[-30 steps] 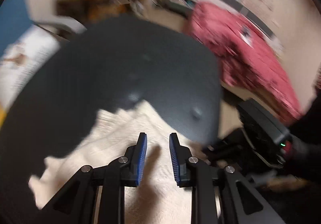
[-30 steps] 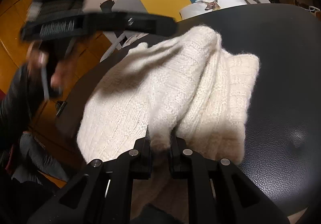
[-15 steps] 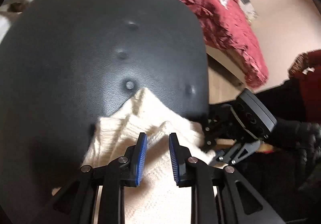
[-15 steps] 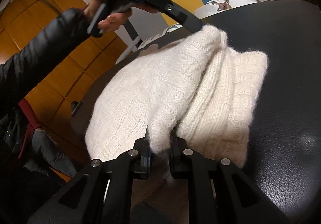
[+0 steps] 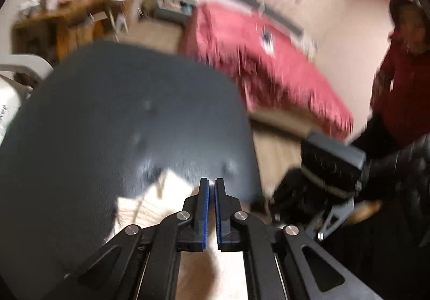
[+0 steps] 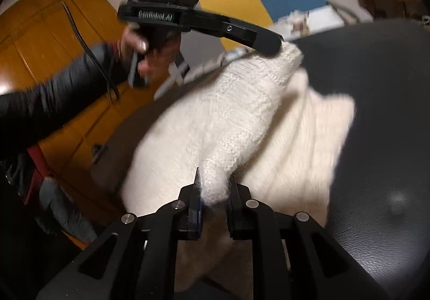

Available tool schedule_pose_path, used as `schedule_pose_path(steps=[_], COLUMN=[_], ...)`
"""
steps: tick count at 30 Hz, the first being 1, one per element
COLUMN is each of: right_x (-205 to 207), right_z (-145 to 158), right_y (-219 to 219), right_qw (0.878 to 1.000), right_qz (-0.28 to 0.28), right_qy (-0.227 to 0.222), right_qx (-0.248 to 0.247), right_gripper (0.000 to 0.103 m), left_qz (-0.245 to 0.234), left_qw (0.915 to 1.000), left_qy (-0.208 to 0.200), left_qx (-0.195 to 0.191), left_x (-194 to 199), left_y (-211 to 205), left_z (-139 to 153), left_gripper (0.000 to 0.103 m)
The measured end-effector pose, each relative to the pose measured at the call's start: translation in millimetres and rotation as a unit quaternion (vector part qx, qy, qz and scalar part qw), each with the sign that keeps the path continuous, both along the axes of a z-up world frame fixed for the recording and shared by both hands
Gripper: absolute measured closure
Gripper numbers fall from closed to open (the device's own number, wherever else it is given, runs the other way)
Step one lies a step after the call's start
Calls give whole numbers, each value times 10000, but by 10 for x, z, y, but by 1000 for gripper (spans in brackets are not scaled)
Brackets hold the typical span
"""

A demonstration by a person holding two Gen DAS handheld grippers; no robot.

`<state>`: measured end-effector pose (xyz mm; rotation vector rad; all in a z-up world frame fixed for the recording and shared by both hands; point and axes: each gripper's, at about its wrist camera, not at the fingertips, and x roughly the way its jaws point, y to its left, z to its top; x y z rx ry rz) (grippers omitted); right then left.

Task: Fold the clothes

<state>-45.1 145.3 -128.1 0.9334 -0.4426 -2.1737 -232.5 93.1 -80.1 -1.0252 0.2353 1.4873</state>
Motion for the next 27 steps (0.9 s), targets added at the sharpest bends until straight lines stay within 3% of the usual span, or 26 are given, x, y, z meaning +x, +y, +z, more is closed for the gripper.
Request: schedule_pose_path(steps=[2,5,7,10,13,15,17,19,23,27], right_x=[38,-96,-149,-168,-196,-197,-139,-62,257,541], right_z=[87,-144,-346,-429,-430,-396,-303,-211,-115,-163], right_y=[86,187,281,379,437,506,599,686,905,717], right_qw=[9996,9978,9959,9946,9942,9936,9945,9958,9952,9952], right_qz=[-222,-538,-648,-661,-563,-472,-415,-354,-90,208], right_qy=[143,-327,-623,-758,-858,-939,-853,-736,-658,-764], right_qx=[36,226,-1,-259,-315,-425,-447,-409,-718,-572], right_gripper=[89,89,90,90,90,88,83,69,64,64], left_qz=[499,1164,1476,1703,1910,2248,2473,2628,2934,3142], left_qw=[9986,9926,9883,9833,9792,9732,9683,9644,9541,9460], left_qy=[-116,-268,-376,-219,-44,-91,-18,154,528,762], left_qx=[164,231,36,-600,-680,-482,-363,-262,-267,-243], left_x=[-56,-78,-89,-48,-60,-64,8,151,429,833], left_y=[12,70,164,310,269,104,-110,-355,-906,-1245], left_z=[-138,-451,-741,-944,-788,-603,-436,-310,-274,-391], left_gripper=[101,101,101,100,98,86,84,84,83,83])
